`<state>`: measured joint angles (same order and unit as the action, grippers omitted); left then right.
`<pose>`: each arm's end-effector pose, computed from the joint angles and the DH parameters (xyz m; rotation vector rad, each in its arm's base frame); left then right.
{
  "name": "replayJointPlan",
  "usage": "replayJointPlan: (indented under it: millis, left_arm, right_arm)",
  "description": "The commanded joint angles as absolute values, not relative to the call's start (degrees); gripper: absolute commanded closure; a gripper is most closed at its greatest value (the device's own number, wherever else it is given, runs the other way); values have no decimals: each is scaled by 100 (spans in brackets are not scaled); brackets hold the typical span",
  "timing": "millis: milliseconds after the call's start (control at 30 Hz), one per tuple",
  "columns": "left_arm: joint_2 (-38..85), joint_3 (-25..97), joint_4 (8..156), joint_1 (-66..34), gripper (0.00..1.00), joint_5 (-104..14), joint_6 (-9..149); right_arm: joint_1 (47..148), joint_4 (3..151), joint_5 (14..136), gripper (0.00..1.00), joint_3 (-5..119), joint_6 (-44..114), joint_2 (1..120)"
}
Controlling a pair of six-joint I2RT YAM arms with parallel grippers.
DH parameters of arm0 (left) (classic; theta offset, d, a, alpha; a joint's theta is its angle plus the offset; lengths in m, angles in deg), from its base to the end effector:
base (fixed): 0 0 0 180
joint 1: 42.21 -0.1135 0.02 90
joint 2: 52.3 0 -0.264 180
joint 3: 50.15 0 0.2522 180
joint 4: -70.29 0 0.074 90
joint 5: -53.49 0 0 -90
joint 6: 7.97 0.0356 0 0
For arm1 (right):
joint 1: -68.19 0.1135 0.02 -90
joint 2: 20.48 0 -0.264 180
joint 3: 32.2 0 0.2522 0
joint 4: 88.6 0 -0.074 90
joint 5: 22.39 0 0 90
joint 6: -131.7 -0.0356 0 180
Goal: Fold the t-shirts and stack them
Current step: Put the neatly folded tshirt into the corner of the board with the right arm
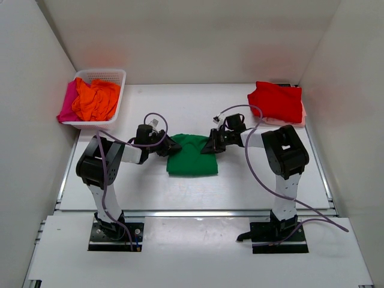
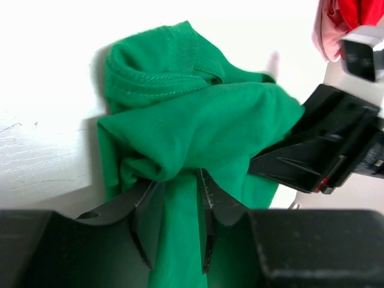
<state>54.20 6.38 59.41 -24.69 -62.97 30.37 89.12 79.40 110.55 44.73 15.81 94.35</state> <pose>0.3188 -0.1173 0.1068 -0.4518 2.3947 -1.1232 0.3596 0.1635 0.1216 -0.2506 2.5161 1.2663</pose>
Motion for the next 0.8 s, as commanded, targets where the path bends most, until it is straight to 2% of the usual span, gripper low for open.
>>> replayJointPlan:
  millis: [0,133,300,367,467,767]
  left_arm:
    - [5590,404,6331,-2480,58,-6349,3088]
    - [5221,238,6112,-2682,51,-6648,3000]
    - [4247,219,6506,-3069,51,-6666,3140]
    - [3990,255,6559,-3113,51,-6649,3175]
    - [3753,202,6551,-3096,51,-6622,3123]
    - [3656,-79,6498,-3087,52,-6701,3131]
  right_arm:
    - [8903,7649,11506,100,4606,1709,9589]
    - [8771,7115,11334,100,5071,2270,9413]
    - [8375,6306,10735,100,5783,3140,8650]
    - [8235,5605,10297,100,6572,3806,8640]
    - [8016,5041,9891,100,7390,4519,8928]
    - [6953,4073,9942,100,9747,5277,10053]
